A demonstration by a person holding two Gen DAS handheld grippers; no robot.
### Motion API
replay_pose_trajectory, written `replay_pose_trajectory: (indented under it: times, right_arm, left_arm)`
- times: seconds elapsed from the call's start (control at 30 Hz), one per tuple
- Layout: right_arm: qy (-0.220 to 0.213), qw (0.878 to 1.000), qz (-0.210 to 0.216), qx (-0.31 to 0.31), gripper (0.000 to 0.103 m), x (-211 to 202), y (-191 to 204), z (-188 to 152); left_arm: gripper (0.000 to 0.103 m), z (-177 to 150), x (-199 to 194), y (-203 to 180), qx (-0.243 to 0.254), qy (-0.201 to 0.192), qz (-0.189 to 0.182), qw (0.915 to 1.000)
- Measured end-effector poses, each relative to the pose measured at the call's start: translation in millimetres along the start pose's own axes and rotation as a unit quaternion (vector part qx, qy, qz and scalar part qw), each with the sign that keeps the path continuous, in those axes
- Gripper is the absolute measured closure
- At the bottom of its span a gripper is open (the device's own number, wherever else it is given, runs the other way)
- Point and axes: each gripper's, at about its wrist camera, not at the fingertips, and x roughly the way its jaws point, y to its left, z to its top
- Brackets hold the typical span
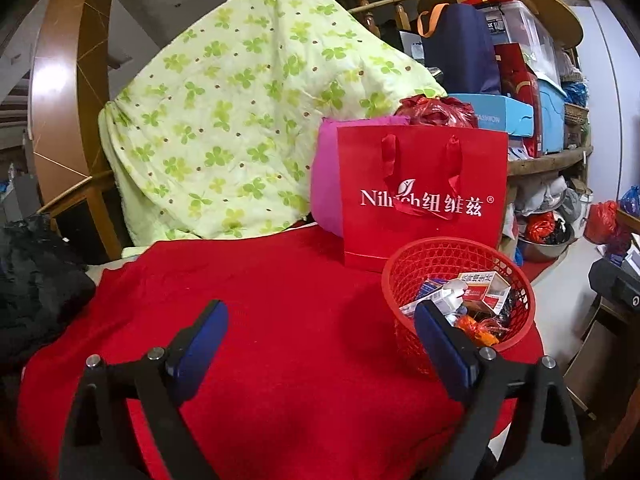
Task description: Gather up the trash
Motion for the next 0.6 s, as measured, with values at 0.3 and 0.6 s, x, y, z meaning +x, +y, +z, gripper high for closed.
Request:
replay_pose_trajectory:
  times: [0.3,0.6]
  right_arm:
    - [-0.002,1.000,-0.005,-0.017,0.026,-12.8,15.9,-1.7]
    - [-0.007,0.999,-0.018,-0.043,0.026,-15.3,35.4,-3.2]
  left_arm:
    - [0.009,-9.8,-23.0,12.5,-0.008,0.000,0.017,0.9998]
    - [0.009,-11.7,-26.1,18.2,-0.007,0.001,0.034,0.9994]
